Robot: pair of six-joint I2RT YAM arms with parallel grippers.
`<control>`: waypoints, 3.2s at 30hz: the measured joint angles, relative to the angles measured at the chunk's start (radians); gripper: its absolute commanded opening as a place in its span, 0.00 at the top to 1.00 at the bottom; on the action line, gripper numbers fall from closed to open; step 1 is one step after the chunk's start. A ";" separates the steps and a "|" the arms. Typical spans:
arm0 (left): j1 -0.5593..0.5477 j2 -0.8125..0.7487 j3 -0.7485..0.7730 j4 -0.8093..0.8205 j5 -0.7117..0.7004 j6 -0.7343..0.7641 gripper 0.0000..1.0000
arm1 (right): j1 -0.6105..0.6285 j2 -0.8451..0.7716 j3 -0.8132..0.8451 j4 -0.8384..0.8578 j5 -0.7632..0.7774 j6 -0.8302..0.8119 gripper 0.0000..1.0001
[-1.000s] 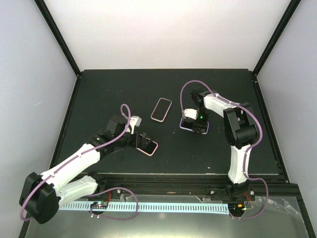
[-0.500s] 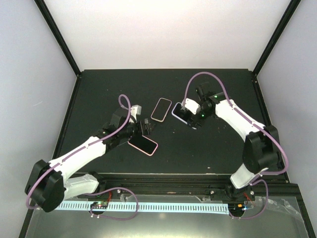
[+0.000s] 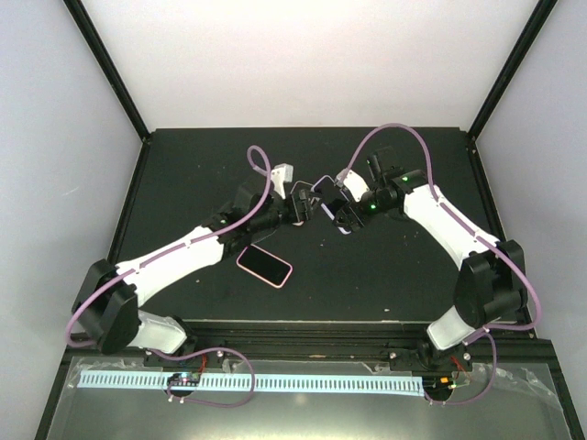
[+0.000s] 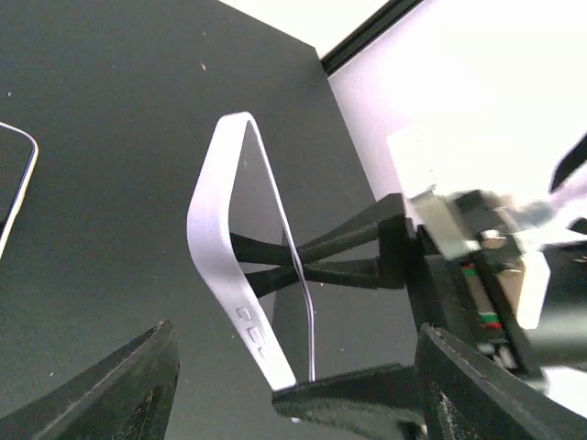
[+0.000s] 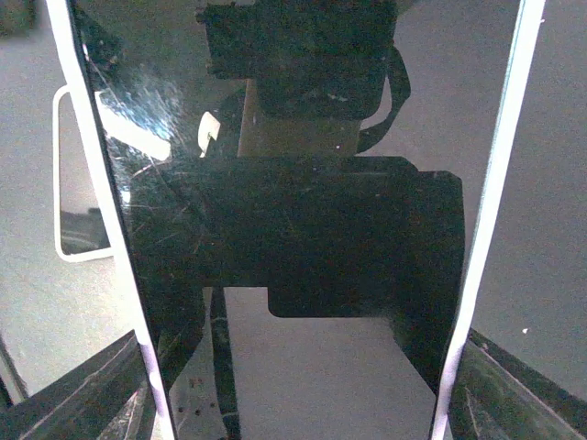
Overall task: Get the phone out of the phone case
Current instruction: Pick up the phone at the center of the board, then remove the phone case from the phone.
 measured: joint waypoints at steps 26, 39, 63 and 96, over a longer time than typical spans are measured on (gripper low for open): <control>-0.060 0.152 0.073 0.131 -0.119 -0.105 0.92 | 0.040 -0.127 -0.081 0.122 -0.021 0.161 0.41; 0.009 0.045 0.034 0.037 -0.017 0.011 0.98 | 0.045 -0.212 -0.121 0.121 -0.086 0.138 0.00; 0.137 -0.398 -0.104 -0.089 0.587 0.460 0.98 | 0.064 -0.230 -0.105 -0.023 -0.555 -0.122 0.27; 0.162 -0.360 -0.126 0.007 0.744 0.555 0.77 | 0.106 -0.259 -0.094 -0.247 -0.610 -0.285 0.99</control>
